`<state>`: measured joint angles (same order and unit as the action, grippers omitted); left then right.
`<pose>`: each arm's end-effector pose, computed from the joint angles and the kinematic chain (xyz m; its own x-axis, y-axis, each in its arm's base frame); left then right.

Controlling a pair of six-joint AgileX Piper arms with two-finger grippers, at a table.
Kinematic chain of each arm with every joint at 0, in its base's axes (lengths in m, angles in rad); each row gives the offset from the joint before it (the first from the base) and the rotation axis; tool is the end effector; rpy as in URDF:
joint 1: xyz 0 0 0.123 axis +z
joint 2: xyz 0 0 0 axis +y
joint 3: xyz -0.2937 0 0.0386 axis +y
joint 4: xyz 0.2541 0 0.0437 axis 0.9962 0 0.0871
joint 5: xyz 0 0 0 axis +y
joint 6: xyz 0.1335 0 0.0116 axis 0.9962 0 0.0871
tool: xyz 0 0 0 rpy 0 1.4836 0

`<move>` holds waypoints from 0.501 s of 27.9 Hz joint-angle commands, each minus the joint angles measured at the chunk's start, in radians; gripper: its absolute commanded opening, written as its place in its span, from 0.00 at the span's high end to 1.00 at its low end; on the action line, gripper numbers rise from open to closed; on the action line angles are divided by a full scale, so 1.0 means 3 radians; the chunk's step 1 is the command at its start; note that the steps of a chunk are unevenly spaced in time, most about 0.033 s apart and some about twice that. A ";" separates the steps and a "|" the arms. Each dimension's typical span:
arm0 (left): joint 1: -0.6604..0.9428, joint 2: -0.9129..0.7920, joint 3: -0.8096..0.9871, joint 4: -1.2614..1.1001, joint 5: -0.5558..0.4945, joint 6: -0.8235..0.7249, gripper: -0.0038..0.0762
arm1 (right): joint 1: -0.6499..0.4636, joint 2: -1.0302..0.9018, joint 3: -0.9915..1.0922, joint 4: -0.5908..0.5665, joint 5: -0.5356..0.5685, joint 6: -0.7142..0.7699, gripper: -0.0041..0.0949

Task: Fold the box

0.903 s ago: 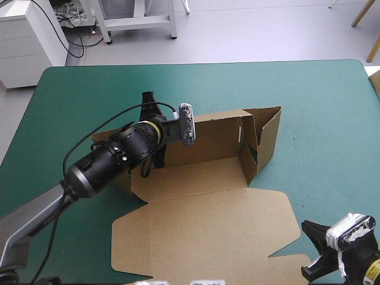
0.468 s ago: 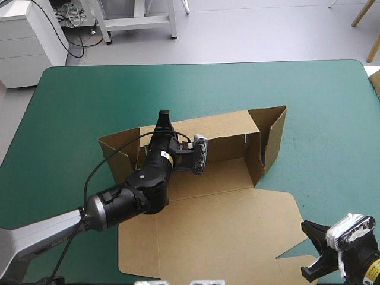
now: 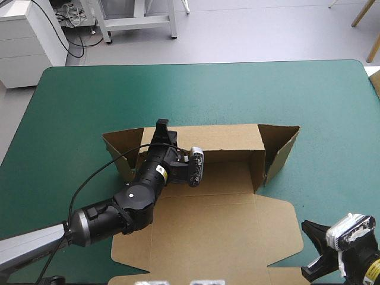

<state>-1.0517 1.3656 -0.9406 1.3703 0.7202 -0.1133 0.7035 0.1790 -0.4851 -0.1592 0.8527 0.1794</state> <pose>0.2323 -0.2319 0.3035 0.2665 0.9634 -0.0277 0.3665 -0.0747 0.9274 0.0611 0.0309 0.2732 -0.3744 -0.2212 -0.9005 -0.5341 0.8453 0.0145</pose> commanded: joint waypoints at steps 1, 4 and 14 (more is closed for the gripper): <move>-0.0020 -0.0131 -0.0064 0.0170 -0.0059 -0.0035 0.96 | -0.0018 0.0049 -0.0080 -0.0061 -0.0211 -0.0005 0.98; -0.0020 -0.0131 -0.0022 0.0176 -0.0142 -0.0035 0.96 | -0.0018 0.0049 -0.0080 -0.0061 -0.0215 -0.0005 0.98; -0.0020 -0.0131 0.0136 0.0179 -0.0270 -0.0124 0.96 | -0.0018 0.0049 -0.0080 -0.0045 -0.0152 -0.0029 0.81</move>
<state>-1.0517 1.3522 -0.8902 1.4081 0.6686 -0.1397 0.7035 0.1790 -0.4851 -0.1592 0.8643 0.1785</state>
